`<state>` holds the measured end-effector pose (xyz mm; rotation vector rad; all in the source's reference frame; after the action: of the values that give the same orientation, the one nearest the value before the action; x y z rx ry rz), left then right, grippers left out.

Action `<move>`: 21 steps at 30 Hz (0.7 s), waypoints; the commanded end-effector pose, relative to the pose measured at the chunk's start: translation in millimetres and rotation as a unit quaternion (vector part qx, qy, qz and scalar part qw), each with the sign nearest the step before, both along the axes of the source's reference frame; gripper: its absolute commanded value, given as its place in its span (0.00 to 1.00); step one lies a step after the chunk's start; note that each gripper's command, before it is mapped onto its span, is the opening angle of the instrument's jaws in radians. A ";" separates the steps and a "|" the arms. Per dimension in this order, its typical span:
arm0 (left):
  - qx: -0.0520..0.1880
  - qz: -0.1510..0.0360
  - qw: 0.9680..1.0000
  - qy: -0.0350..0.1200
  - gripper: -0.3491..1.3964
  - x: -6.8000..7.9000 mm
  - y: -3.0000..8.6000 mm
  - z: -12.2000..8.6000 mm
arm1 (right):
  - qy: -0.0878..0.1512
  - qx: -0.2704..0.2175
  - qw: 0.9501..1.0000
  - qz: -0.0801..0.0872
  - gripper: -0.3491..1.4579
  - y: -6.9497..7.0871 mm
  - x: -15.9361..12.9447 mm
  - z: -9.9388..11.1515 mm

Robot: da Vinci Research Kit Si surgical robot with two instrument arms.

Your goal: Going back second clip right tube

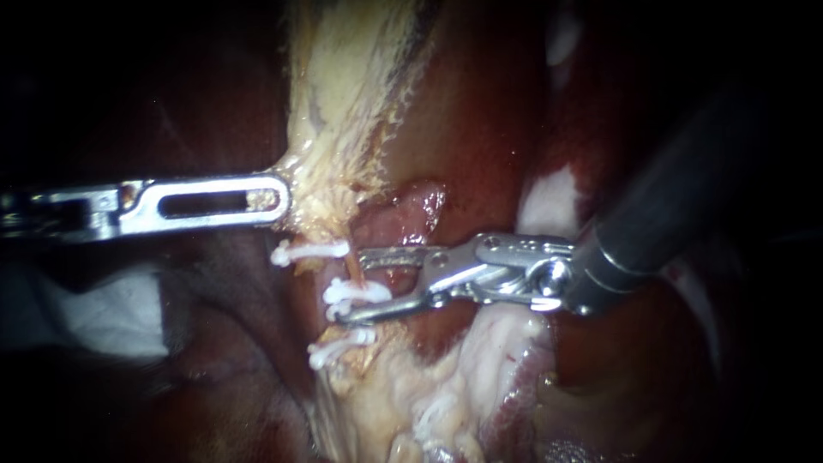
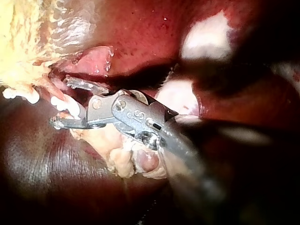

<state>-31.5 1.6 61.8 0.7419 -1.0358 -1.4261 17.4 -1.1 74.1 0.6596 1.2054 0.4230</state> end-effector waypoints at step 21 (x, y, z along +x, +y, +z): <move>-0.001 0.001 1.000 -0.001 0.00 0.1 0.0 0.4 | 0.026 -0.031 0.999 -0.028 0.52 3.8 -11.9 -8.8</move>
<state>-31.5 1.6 62.3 0.7418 -1.0371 -1.4236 5.0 2.9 65.0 0.6527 1.2422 0.3200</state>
